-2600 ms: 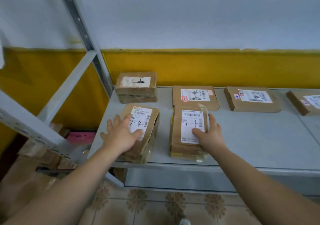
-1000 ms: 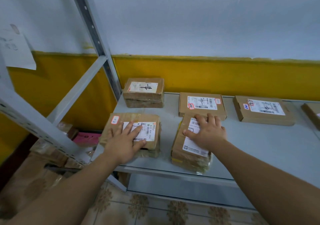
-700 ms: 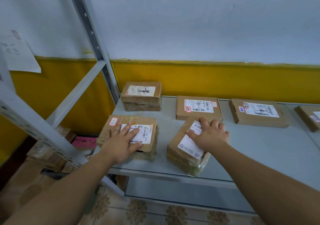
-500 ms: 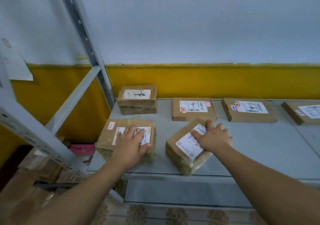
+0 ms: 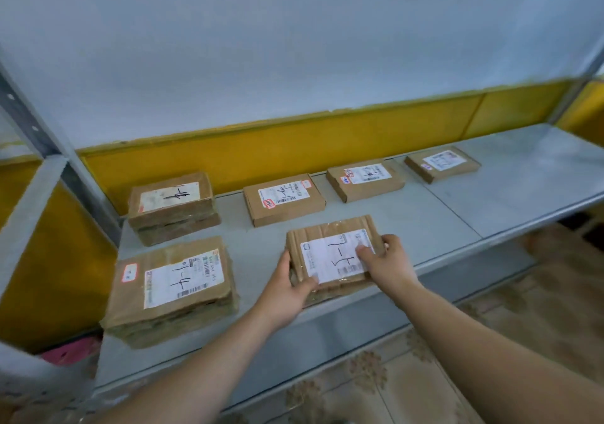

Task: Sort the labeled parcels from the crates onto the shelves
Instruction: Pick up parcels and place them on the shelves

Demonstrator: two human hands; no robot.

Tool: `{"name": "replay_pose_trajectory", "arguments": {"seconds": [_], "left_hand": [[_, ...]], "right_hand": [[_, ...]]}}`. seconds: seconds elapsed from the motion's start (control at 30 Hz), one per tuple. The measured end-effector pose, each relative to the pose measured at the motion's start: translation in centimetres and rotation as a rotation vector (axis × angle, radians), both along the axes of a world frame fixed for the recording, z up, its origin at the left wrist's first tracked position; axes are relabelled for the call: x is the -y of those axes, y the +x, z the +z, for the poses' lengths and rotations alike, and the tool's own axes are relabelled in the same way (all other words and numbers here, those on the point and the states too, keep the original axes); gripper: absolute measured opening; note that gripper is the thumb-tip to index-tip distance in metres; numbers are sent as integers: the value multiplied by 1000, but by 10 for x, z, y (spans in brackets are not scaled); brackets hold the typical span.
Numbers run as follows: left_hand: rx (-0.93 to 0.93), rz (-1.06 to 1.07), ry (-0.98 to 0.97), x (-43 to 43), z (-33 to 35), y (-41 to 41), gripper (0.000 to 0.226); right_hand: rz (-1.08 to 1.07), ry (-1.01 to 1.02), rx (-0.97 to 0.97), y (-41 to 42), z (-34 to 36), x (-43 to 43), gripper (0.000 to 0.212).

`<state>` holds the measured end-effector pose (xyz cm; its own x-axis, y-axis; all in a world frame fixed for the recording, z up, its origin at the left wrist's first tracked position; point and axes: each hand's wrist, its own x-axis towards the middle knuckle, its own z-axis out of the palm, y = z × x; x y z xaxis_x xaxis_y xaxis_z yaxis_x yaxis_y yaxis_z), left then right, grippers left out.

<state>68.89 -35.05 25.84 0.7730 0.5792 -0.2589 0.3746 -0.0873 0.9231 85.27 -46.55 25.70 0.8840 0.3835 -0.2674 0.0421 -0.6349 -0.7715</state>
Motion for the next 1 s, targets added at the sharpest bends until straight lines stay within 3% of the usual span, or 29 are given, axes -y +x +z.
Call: {"name": "replay_pose_trajectory", "arguments": {"seconds": [0.17,0.3,0.6,1.0], "left_hand": [[183,7,21,17,32,37,75],[268,8,47,29,48,79,73],[247,55,-17,104,47,218,56],[183,146,-114,172,30,358,56]], "right_hand": [[-41,135,146,8,34,42,73],[-44,161,233,33,56,71,72],[-54,126,292,146,73,157,69],[-41,33,194,290,49,221,76]]}}
